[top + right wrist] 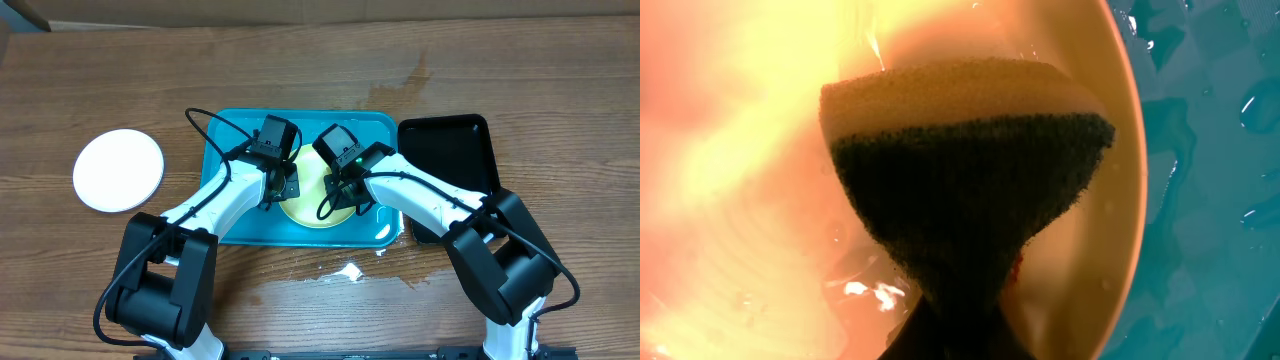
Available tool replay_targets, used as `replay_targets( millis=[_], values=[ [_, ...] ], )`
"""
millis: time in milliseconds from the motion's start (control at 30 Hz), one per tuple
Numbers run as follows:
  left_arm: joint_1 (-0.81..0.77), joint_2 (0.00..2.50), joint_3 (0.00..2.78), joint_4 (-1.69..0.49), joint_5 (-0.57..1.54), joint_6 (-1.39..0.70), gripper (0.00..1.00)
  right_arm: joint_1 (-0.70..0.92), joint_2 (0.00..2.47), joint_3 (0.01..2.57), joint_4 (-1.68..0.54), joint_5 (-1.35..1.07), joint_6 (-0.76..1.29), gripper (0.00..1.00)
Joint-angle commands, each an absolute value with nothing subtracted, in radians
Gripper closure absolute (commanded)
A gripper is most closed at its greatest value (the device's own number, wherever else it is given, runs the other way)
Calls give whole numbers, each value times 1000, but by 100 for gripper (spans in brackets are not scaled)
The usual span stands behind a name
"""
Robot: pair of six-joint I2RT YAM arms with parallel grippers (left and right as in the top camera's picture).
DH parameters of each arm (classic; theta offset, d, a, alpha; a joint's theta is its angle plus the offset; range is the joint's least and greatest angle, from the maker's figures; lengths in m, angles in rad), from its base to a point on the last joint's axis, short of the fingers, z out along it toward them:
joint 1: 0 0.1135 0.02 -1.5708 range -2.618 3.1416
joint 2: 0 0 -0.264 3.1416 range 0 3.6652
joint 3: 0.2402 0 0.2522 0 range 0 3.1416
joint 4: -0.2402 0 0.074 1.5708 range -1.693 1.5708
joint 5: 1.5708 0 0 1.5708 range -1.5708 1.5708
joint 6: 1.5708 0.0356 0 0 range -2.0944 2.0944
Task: Clean dirty plates on tray and stack at the side
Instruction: 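Scrub the yellow plate with the sponge while left gripper holds rim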
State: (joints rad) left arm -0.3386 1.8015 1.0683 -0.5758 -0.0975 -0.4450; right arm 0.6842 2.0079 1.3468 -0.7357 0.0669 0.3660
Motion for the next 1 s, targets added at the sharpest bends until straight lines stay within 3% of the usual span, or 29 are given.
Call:
replay_targets(
  millis=[0, 967],
  values=[
    [-340, 1822, 1056, -580, -111, -434, 96, 690, 2077, 1341, -723, 59, 369, 96],
    [-340, 1827, 1055, -591, -111, -422, 96, 691, 2088, 1348, -586, 196, 371, 96]
  ],
)
